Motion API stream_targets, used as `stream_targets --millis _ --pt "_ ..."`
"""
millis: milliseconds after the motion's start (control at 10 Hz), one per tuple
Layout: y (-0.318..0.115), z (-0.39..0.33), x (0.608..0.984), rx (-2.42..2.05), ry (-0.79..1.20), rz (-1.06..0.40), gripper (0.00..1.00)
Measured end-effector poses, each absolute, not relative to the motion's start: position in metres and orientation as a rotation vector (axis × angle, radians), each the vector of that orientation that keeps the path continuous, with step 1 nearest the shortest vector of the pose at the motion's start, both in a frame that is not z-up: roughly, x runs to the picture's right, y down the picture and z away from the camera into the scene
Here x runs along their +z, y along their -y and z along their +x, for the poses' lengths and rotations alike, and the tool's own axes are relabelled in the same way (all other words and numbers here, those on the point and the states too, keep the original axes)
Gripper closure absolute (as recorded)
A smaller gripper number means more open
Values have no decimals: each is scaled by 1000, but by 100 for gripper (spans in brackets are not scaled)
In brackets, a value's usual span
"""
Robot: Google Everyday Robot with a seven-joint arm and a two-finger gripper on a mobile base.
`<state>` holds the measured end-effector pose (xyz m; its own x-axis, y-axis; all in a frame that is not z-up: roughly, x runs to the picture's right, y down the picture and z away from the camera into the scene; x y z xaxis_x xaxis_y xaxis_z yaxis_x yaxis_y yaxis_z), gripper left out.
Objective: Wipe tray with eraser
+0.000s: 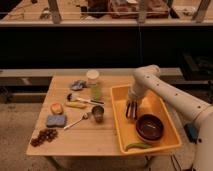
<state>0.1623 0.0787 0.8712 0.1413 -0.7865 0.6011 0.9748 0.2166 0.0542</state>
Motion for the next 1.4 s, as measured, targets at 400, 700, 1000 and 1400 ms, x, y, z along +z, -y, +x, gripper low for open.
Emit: stream_targets --millis 400,700,1000,1400 --pt "-55 157 880 -1295 565 -383 100" --pt "-57 133 855 -1331 601 -329 100" --pt "-77 121 839 -1372 638 -309 100" --pt "-85 144 849 -1366 618 -337 100"
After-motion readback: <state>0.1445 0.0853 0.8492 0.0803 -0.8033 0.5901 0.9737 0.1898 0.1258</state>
